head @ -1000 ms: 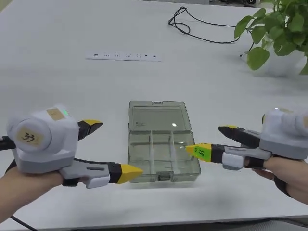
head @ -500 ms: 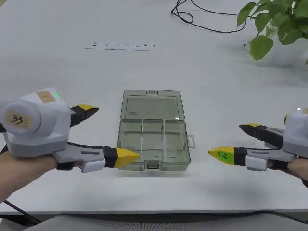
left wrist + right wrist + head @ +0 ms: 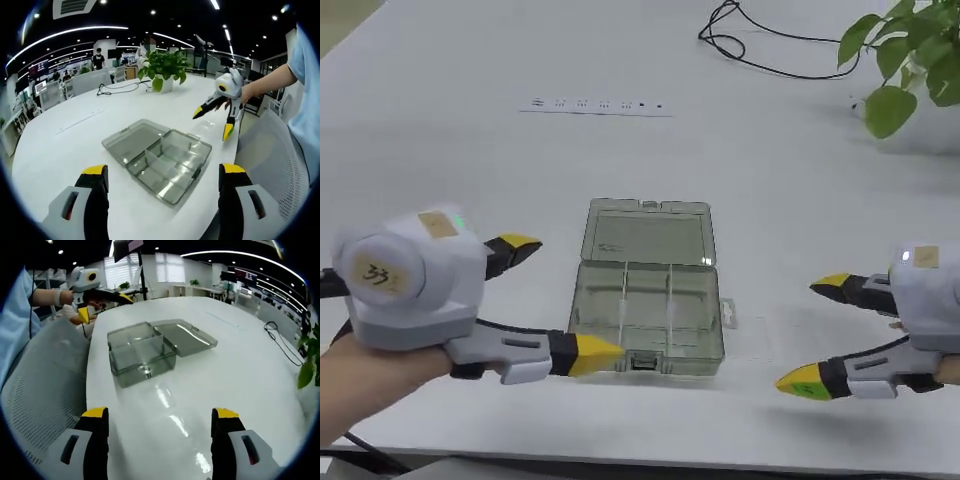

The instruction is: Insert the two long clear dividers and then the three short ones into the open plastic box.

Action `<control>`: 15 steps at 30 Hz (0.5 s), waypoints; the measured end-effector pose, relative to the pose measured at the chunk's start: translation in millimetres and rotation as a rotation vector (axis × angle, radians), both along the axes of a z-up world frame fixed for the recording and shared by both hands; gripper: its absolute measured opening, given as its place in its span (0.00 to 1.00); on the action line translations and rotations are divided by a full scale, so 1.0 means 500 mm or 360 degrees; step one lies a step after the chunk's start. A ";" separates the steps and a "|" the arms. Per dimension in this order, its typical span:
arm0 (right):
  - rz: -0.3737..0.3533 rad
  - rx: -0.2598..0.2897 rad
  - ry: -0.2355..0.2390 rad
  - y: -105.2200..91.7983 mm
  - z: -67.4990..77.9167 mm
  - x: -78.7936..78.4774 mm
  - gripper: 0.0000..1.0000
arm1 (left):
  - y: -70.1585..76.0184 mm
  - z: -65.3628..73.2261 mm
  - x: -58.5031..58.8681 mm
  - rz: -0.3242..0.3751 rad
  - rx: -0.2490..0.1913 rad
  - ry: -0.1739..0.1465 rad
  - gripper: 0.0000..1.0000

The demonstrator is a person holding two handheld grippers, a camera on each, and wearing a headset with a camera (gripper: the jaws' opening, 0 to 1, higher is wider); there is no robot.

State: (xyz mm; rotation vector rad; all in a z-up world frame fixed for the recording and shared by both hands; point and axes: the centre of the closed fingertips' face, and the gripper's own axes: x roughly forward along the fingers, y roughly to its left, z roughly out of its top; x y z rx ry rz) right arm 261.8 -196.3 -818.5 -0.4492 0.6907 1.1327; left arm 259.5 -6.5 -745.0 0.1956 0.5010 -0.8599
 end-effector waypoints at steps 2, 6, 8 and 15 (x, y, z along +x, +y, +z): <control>0.0095 -0.0091 0.0013 0.010 -0.013 -0.002 0.79 | -0.004 -0.005 -0.006 -0.0004 0.0007 0.0004 0.93; 0.0207 -0.0148 0.0013 0.025 -0.027 0.003 0.72 | -0.005 -0.006 -0.011 0.0003 0.0002 0.0005 0.93; 0.0281 -0.0207 0.0007 0.027 -0.036 0.006 0.68 | -0.006 -0.008 -0.015 0.0006 0.0009 0.0005 0.93; 0.0396 -0.0337 -0.0002 0.034 -0.059 0.013 0.58 | -0.004 -0.011 -0.021 -0.0005 0.0040 -0.0001 0.93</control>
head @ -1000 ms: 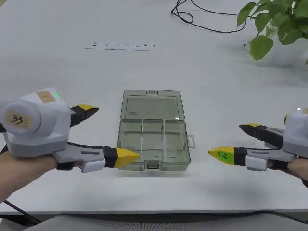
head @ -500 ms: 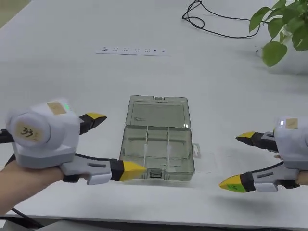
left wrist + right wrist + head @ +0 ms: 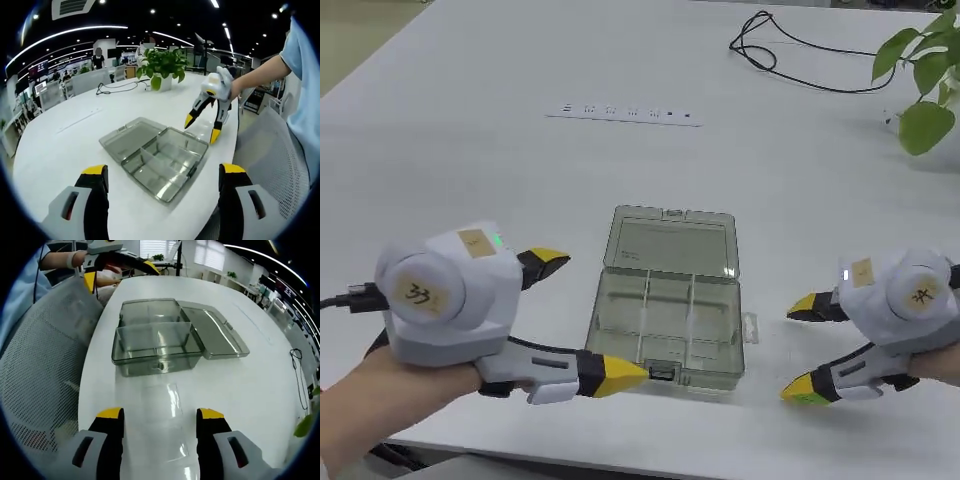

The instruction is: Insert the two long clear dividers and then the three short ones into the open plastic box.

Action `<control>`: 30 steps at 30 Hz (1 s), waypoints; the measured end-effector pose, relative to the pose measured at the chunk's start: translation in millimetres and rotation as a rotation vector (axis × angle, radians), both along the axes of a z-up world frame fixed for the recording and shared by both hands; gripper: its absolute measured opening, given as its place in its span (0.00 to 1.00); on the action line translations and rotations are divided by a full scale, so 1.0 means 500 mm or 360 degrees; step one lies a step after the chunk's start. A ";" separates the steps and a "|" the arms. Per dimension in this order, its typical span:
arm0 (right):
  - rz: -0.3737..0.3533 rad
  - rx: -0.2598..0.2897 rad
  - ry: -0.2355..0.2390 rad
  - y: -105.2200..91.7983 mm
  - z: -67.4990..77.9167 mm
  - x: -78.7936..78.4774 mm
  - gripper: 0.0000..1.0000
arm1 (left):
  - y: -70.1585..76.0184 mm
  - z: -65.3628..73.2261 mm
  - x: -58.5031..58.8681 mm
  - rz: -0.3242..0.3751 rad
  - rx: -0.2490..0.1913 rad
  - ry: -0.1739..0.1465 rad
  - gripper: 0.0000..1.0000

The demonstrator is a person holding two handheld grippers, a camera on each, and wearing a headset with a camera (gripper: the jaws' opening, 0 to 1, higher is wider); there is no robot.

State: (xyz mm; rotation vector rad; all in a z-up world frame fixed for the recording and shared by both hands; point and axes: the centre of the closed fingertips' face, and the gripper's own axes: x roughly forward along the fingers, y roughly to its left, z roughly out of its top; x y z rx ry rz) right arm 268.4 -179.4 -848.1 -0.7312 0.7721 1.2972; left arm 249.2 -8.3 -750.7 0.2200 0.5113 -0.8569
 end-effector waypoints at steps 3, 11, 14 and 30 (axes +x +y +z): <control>0.0058 -0.0044 -0.0022 0.006 -0.006 -0.005 0.53 | 0.003 -0.008 -0.003 -0.0020 0.0035 0.0002 0.94; 0.0080 -0.0083 -0.0006 0.012 -0.012 -0.004 0.43 | 0.025 -0.021 -0.003 0.0004 0.0037 0.0036 0.96; 0.0093 -0.0092 0.0025 0.011 -0.014 -0.009 0.40 | 0.028 -0.019 -0.004 0.0016 0.0028 0.0032 0.96; 0.0175 -0.0202 0.0051 0.011 -0.008 -0.001 0.33 | 0.030 -0.005 0.002 0.0088 -0.0131 0.0048 0.94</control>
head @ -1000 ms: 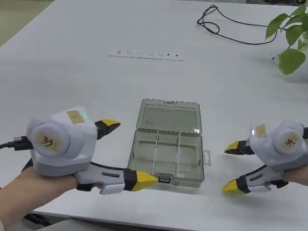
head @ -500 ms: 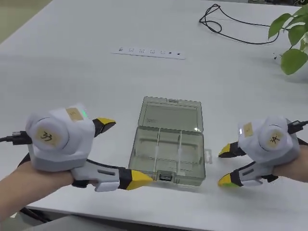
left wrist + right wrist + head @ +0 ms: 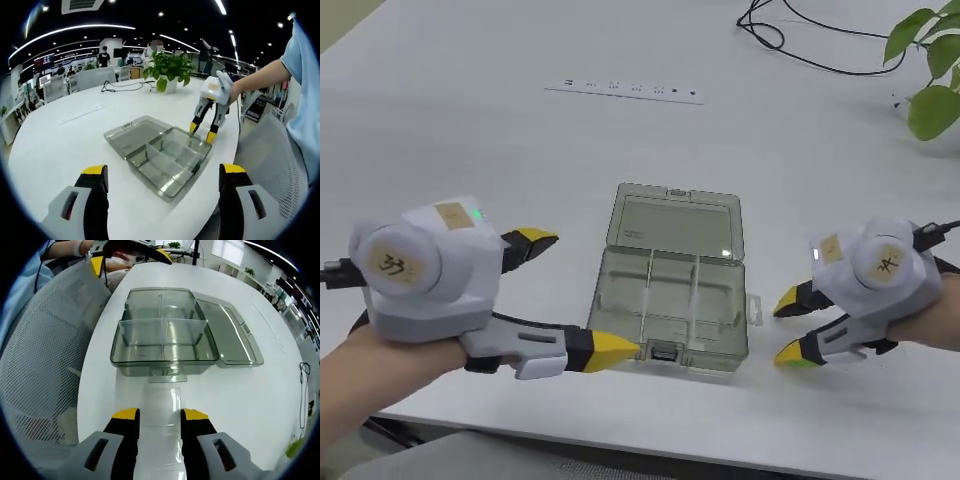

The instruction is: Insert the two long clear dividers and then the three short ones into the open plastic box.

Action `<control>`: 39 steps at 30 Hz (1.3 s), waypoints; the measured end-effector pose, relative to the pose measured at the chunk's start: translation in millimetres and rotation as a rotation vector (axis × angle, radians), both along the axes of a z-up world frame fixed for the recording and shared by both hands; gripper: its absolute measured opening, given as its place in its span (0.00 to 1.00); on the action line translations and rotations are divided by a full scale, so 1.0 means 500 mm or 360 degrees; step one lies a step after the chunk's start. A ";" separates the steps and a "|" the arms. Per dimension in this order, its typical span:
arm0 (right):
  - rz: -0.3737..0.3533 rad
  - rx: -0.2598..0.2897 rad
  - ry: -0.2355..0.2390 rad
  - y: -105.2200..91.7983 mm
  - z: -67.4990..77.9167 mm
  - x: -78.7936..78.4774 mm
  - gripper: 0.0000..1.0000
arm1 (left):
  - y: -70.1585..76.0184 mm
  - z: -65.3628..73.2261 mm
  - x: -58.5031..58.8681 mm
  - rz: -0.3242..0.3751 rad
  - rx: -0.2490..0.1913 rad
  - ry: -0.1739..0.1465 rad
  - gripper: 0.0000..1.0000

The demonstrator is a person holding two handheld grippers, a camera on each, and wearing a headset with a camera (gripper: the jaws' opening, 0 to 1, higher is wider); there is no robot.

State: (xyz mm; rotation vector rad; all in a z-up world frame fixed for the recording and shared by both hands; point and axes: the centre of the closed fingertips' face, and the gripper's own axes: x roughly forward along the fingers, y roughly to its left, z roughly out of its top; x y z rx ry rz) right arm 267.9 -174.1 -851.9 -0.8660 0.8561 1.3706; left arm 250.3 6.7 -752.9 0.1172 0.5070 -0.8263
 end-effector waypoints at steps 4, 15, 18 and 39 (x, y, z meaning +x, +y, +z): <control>-0.0021 -0.0005 0.0003 -0.003 0.003 0.003 0.32 | 0.005 0.008 0.006 0.0023 -0.0017 -0.0001 0.94; -0.0093 -0.0042 -0.0004 -0.015 0.007 0.010 0.32 | 0.010 0.026 0.020 0.0069 -0.0086 -0.0018 0.93; -0.0122 -0.0022 -0.0017 -0.021 0.015 0.013 0.32 | 0.006 0.029 0.022 0.0085 -0.0133 -0.0008 0.93; -0.0288 0.0163 -0.0282 -0.008 0.146 0.070 0.32 | 0.002 0.057 0.063 0.0273 -0.0387 0.0075 0.91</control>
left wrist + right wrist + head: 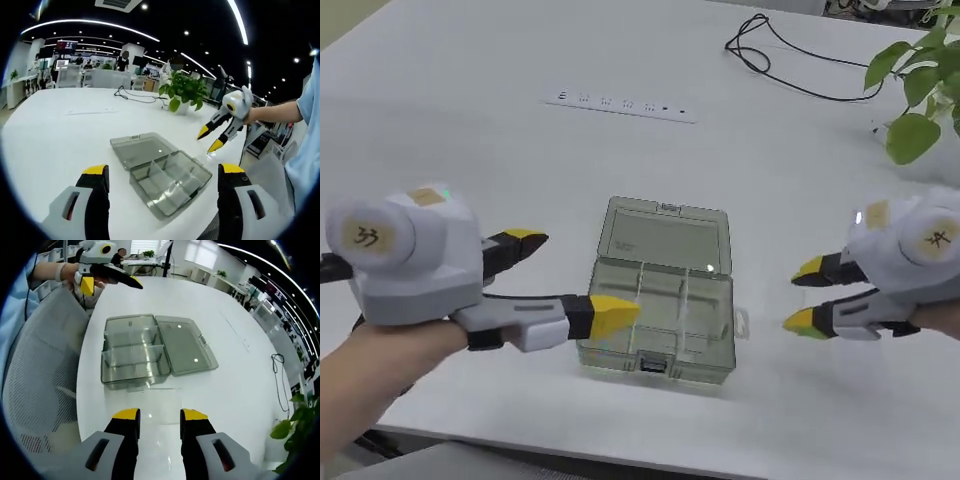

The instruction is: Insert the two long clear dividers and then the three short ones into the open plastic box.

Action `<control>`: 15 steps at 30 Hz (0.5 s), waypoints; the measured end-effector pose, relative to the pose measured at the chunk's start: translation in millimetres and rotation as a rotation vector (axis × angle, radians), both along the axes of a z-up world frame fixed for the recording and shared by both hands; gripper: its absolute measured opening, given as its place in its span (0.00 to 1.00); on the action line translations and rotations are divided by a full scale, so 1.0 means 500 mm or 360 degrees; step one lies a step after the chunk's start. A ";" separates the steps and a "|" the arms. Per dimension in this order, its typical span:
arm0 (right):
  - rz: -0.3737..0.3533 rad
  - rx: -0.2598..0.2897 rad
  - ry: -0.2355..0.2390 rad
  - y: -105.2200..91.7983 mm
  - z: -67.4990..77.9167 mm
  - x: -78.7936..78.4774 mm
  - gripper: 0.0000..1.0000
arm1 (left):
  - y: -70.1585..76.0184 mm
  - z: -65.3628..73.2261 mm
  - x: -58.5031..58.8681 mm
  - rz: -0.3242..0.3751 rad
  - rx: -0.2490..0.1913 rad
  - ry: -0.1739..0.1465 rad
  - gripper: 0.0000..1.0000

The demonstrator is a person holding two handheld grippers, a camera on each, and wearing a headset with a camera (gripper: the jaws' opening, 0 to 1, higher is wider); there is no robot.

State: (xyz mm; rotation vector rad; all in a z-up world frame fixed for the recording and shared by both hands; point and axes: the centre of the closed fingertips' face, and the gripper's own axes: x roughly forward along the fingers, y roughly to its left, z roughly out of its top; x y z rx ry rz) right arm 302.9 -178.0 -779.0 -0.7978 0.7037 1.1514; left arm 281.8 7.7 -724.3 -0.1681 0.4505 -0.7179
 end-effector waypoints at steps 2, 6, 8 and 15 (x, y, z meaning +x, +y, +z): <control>0.0038 0.0016 -0.0053 0.024 0.031 -0.005 0.32 | -0.003 0.004 0.006 0.0011 -0.0039 0.0014 0.91; 0.0103 0.0039 -0.0139 0.061 0.065 0.002 0.32 | -0.006 0.003 0.018 0.0072 -0.0100 0.0136 0.86; 0.0144 0.0048 -0.0219 0.083 0.087 0.007 0.32 | -0.019 0.002 0.015 0.0058 -0.0154 0.0246 0.85; 0.0319 -0.0034 -0.0397 0.147 0.122 -0.006 0.32 | -0.058 0.025 0.019 -0.0008 -0.0304 0.0364 0.76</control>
